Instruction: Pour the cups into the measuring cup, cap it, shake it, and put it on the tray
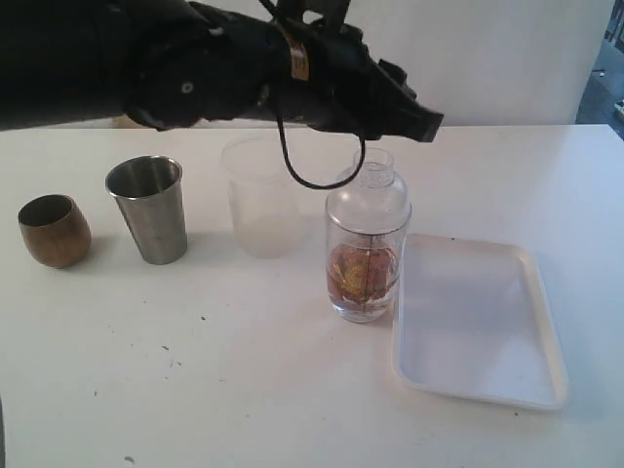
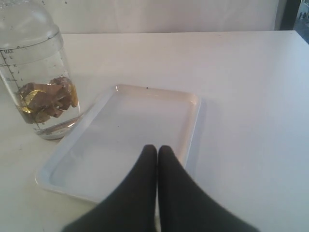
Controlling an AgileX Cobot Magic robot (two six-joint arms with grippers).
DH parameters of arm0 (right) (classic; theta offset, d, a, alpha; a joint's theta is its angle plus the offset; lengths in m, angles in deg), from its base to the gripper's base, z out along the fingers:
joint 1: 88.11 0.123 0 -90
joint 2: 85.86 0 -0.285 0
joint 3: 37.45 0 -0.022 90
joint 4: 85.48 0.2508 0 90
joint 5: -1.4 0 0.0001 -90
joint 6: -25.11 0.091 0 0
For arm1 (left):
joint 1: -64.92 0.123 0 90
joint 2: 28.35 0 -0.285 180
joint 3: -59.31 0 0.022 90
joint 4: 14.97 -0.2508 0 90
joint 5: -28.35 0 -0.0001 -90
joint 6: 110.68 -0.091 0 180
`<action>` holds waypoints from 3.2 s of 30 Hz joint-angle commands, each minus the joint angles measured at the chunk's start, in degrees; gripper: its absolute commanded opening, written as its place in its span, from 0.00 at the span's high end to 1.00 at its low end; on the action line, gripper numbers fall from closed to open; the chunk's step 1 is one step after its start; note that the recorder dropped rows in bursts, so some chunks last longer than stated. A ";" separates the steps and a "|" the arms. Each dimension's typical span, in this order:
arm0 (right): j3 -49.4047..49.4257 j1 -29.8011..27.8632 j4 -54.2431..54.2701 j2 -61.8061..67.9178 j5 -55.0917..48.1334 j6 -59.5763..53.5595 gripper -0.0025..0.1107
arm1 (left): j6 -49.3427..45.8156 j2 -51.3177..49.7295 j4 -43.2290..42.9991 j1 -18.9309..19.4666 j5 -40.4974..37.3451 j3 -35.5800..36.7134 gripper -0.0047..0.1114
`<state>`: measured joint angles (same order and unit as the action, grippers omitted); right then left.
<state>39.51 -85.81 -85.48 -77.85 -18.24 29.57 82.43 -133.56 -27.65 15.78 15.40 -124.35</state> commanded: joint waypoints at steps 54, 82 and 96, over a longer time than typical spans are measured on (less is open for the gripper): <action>0.26 -0.10 0.00 -0.23 0.08 0.28 0.98 | -10.53 72.54 11.21 30.74 3.35 65.68 0.96; 0.26 -0.10 0.00 -0.23 0.08 0.28 0.98 | -21.80 96.06 18.67 51.36 0.52 80.88 0.96; 0.26 -0.10 0.00 -0.23 0.08 0.28 0.98 | -14.41 97.42 18.01 51.36 -0.02 80.88 0.96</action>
<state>39.51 -85.81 -85.48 -77.85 -18.24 29.57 67.12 -36.38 -9.90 67.13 14.98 -43.79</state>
